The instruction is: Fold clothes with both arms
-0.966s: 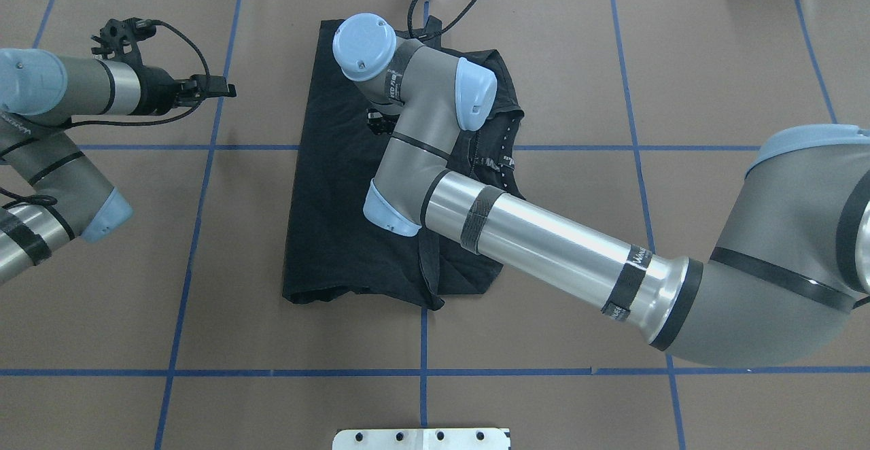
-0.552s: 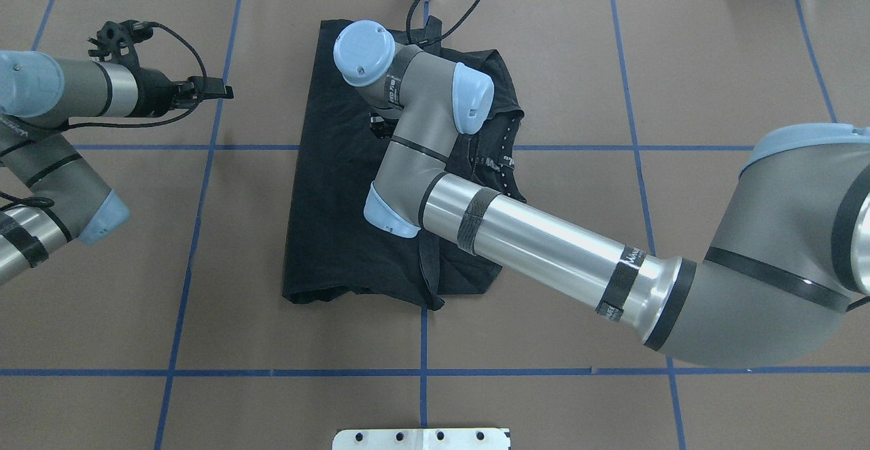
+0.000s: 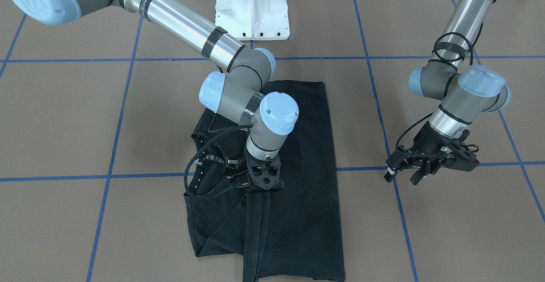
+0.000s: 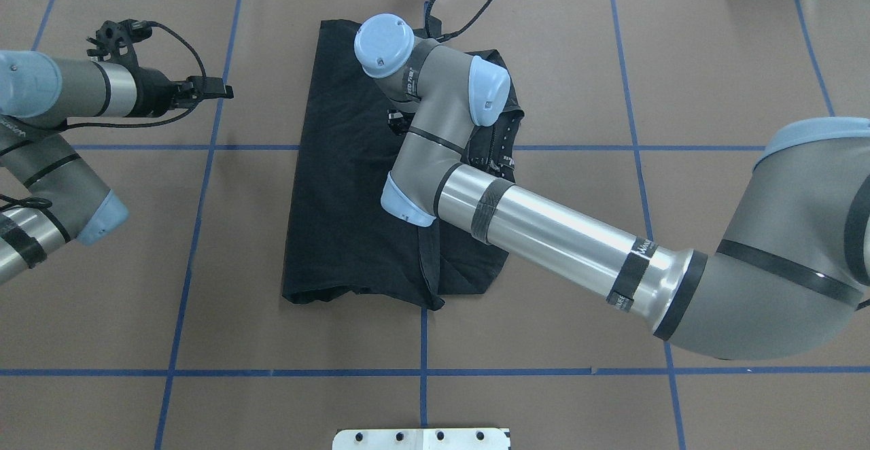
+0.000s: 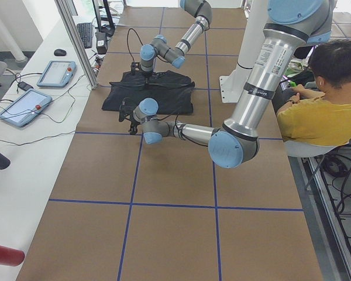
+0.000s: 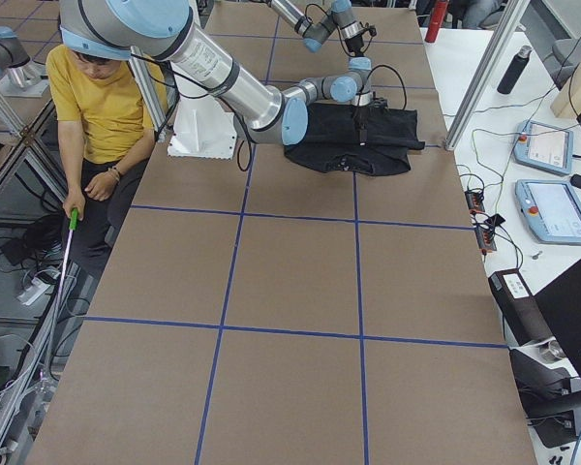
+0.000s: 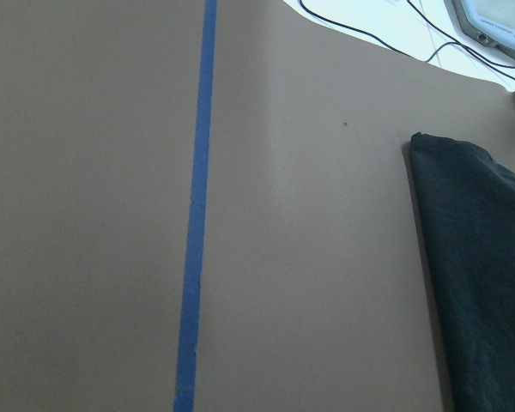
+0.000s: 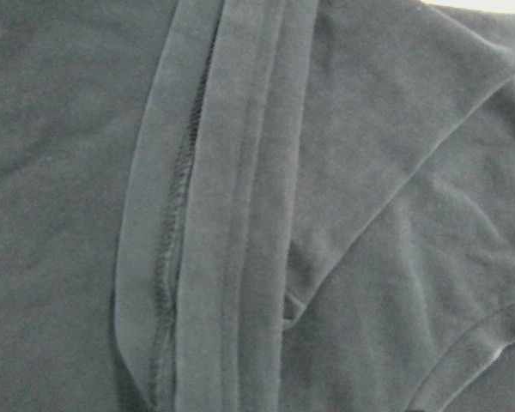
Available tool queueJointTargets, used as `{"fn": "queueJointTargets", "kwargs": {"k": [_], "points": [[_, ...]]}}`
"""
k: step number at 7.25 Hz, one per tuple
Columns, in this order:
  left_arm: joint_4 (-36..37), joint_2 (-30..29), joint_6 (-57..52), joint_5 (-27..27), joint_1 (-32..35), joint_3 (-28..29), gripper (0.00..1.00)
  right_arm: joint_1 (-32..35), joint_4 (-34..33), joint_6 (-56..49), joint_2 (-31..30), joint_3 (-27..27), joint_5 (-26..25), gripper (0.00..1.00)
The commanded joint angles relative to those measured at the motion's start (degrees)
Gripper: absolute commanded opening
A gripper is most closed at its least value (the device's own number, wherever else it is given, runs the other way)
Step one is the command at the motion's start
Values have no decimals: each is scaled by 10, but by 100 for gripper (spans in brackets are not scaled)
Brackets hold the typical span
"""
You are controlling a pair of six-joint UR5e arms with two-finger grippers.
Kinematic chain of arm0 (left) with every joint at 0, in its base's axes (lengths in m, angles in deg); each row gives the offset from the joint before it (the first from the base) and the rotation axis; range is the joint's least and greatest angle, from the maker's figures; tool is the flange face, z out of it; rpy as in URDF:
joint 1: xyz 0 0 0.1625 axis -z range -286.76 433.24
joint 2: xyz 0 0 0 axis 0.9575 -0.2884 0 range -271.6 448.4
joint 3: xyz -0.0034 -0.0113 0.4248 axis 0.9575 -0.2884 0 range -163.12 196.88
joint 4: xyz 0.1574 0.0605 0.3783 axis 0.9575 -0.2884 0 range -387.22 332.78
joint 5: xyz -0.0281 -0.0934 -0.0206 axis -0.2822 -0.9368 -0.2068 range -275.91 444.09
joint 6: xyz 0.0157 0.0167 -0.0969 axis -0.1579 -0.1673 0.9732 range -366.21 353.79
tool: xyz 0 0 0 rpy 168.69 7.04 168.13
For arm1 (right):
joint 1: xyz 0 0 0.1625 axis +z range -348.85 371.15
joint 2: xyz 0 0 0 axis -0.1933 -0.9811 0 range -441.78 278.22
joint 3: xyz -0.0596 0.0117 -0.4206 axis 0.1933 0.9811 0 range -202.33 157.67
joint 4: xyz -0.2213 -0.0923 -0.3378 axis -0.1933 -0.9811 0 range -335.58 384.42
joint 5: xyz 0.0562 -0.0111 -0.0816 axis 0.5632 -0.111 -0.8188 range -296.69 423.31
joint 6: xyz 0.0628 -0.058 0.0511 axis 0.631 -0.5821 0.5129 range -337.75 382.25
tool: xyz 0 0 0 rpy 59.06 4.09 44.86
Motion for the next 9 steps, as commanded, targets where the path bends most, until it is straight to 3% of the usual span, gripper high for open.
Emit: {"fn": "queueJointTargets", "kwargs": {"k": [1,3,6,7,8,9], "points": [[0,2,0,-1,0,-8,100,13,-20,-21,-82,-103,16,89],[1,5,1,1,0,-15,100,36,-131,-93,-173,-270,25,89],[1,11,1,1,0,-23,100,47,-139,-136,-363,-464,18,89],[2,11,1,0,0,-22,100,50,-191,-148,-351,-486,22,89],[1,11,1,-1,0,-23,100,48,-239,-142,-287,-469,19,89],[2,11,1,-3,0,-25,100,33,-233,-92,-277,-466,19,91]]}}
